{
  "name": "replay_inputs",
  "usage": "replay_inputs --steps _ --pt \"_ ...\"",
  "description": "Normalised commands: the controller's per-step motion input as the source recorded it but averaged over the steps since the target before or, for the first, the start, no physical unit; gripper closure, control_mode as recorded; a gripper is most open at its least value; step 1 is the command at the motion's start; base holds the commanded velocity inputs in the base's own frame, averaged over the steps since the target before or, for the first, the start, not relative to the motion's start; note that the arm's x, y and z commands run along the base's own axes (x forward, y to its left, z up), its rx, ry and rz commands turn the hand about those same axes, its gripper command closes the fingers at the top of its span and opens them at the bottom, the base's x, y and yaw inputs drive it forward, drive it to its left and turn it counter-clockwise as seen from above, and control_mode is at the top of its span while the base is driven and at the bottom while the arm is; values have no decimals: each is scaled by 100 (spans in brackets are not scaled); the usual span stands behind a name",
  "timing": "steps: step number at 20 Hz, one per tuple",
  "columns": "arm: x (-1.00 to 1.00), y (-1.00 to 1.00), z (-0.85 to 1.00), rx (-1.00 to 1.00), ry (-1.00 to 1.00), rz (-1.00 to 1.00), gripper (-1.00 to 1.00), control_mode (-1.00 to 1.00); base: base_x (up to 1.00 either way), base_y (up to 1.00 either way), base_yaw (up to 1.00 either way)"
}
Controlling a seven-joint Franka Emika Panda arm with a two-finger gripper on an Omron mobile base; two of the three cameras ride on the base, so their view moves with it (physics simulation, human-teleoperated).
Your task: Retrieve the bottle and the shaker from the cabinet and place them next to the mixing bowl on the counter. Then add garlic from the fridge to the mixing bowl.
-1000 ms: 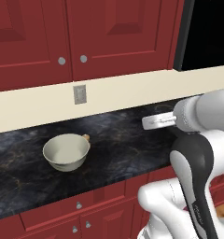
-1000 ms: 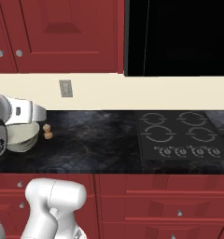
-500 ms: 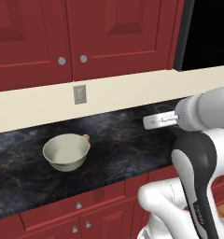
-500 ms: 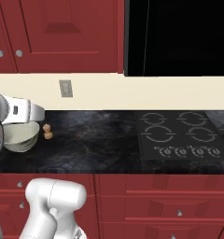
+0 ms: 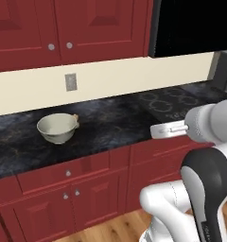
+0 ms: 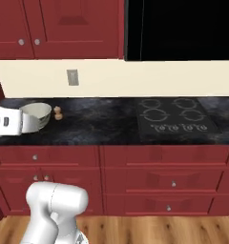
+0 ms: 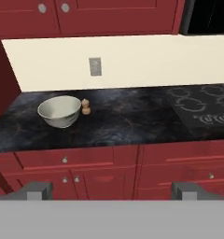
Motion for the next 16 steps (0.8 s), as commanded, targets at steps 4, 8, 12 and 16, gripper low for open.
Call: replay_inputs --steps 4,8,12,16 --pt "0 0 0 0 0 0 -100 100 -74 0 -6" --pt "0 0 0 0 0 0 -100 100 -32 35 -17" --pt "0 0 0 0 0 0 -100 100 -56 96 5" --pt "0 0 0 0 0 0 -100 100 -25 92 21"
